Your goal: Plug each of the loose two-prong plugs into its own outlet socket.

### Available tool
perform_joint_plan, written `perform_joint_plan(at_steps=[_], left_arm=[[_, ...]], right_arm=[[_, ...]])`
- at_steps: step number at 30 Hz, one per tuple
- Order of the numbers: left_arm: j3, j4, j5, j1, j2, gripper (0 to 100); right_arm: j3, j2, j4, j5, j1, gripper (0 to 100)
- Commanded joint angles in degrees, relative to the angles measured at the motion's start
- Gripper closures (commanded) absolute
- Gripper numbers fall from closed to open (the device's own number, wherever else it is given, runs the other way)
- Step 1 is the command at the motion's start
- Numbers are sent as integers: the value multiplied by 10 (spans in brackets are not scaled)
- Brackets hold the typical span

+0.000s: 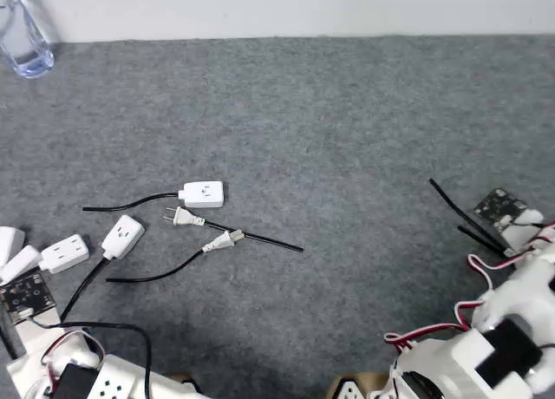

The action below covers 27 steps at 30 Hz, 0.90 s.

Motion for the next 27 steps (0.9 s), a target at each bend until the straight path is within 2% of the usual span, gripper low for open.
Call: perform_joint_plan(at_steps=[1,6,11,14,18,23,27], left_arm=[[-5,-4,0,3,0,705],[-5,-4,0,3,0,705],[-5,-4,0,3,0,705],[-5,-4,0,3,0,705],[-5,-4,0,3,0,705],[-5,-4,0,-2,0,705],[-5,-4,0,-2,0,705]], right_arm=[[-4,-6,29,18,-8,560],[-3,-73,79,-66,-73,679],[-3,-199,199,-156,-187,656],[-3,-280,275,-207,-294,632],[-2,-363,332,-263,-479,634],[-2,-401,335,-337,-692,634],[-2,-393,299,-377,-836,638]])
